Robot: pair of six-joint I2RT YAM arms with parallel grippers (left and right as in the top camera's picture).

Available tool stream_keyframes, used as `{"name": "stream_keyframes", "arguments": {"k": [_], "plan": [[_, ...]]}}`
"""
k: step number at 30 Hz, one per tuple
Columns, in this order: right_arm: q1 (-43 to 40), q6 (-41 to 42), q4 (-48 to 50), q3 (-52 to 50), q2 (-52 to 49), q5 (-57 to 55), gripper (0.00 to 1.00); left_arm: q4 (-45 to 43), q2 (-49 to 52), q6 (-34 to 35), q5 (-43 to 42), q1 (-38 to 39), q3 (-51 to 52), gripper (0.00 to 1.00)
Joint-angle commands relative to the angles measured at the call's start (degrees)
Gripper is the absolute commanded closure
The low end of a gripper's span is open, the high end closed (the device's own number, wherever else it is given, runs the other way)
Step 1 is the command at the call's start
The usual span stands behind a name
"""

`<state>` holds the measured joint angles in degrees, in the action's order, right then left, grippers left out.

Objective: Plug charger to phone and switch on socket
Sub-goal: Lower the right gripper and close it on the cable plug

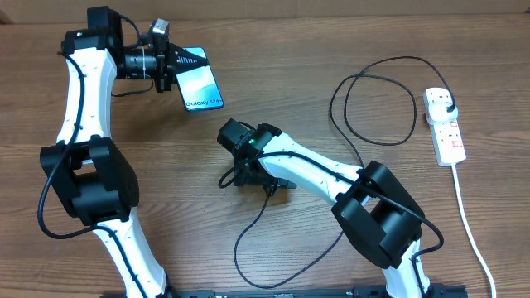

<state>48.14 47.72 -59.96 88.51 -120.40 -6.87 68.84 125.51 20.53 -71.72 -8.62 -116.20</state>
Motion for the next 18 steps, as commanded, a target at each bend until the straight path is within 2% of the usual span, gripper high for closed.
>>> {"name": "stream_keyframes", "arguments": {"k": [1, 18], "plan": [[0.0, -0.7, 1.0, 0.5, -0.2, -1.2, 0.0, 0.2, 0.0, -1.3, -1.3, 0.1, -0.9, 0.96], [0.0, -0.7, 3.4, -2.9, -0.2, -1.1, 0.0, 0.2, 0.0, -1.3, -1.3, 0.1, -0.9, 0.96]]}}
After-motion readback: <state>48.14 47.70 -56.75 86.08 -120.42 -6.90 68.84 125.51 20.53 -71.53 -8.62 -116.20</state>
